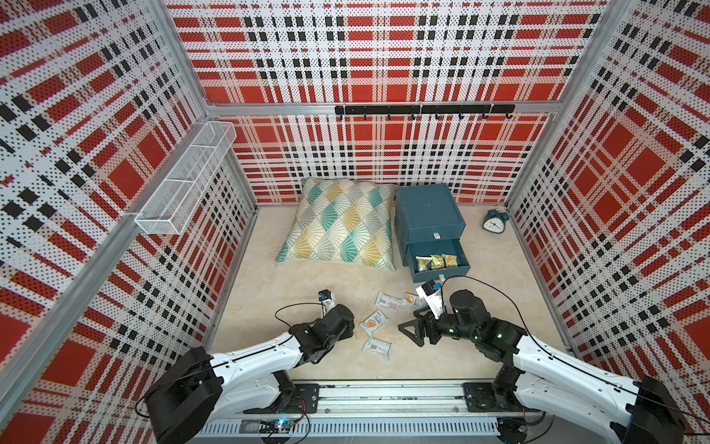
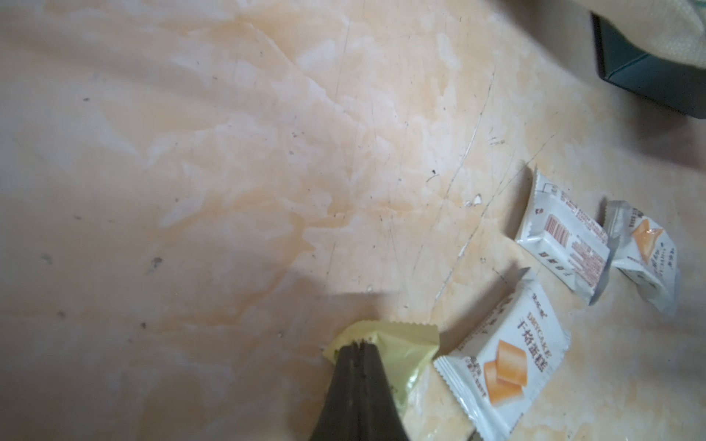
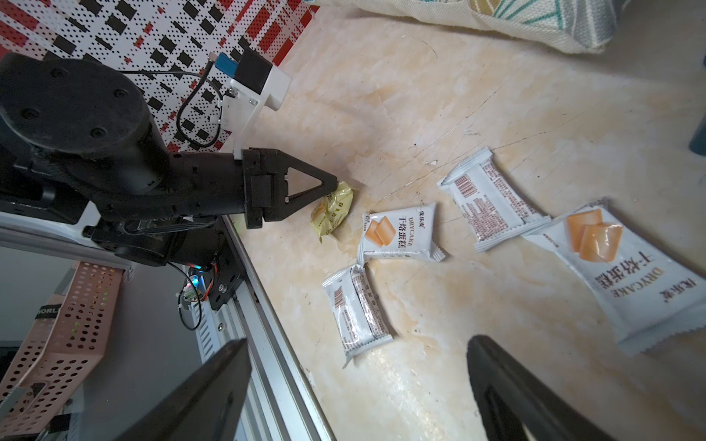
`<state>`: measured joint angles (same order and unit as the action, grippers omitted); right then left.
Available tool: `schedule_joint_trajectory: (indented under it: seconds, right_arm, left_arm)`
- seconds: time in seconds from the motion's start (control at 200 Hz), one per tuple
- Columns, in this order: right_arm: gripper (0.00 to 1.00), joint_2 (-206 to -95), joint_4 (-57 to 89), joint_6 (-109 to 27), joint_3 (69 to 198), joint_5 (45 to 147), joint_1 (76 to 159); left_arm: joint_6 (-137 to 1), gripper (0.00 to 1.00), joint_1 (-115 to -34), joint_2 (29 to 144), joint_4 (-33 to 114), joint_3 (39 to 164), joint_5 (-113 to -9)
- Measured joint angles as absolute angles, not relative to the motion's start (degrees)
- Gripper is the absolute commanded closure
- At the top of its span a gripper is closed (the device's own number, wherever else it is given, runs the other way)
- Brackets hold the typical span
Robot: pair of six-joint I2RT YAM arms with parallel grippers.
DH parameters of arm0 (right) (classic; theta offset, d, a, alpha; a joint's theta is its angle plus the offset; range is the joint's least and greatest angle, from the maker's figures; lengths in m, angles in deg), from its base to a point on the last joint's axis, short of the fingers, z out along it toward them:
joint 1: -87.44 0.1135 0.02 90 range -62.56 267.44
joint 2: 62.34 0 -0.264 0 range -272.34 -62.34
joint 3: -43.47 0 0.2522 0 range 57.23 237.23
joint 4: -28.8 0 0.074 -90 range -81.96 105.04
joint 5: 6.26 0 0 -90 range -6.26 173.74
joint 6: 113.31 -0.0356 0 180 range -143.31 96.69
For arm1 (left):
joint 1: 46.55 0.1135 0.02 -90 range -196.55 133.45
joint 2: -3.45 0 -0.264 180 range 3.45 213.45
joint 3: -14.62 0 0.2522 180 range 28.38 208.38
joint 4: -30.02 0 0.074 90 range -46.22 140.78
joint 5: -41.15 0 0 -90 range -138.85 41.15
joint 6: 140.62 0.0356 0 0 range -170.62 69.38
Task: Place the cookies into the drawer by color
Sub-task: Pick up the cookie at the center of the board, then place the cookie in the drawer.
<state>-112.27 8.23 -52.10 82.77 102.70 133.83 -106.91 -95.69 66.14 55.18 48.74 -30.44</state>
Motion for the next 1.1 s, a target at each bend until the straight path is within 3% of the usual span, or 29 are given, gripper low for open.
schedule_joint_trajectory:
  seconds: [0.281,0.521,1.097]
  right_arm:
    - [0.0,-111.0,6.6,-53.0,83.3,97.6,133.8]
    - [0.0,-110.9,-0.7,-59.0,90.4,80.1,133.8]
    - [0.0,-108.5,-11.5,-67.6,93.2,56.8,133.8]
  left_arm:
    - [-105.8,1.0,-96.3,63.9,56.3,53.0,-31.2]
    - [-102.7,1.0,-98.4,65.0,55.3,63.5,-30.5]
    - [-92.6,1.0,-99.4,88.9,47.3,91.0,-35.1]
